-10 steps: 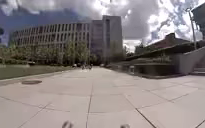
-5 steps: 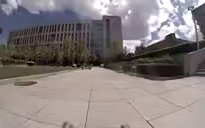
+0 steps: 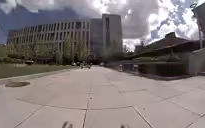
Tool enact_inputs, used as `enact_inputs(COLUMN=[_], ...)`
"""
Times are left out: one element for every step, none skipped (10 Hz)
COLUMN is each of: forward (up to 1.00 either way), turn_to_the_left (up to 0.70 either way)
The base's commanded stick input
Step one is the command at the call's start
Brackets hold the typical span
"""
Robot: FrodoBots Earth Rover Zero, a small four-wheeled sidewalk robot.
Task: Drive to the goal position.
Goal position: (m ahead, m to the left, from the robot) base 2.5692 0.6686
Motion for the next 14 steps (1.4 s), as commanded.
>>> enact_inputs(forward=[0.7,0.7,0.7,0.7,0.7,0.7,0.7,0.7,0.7,0.7,0.7,0.7,0.7,0.7], turn_to_the_left=[0.02,0.02,0.02,0.02,0.02,0.03,0.03,0.04,0.0,0.0,0.0,-0.14,-0.33,-0.35])
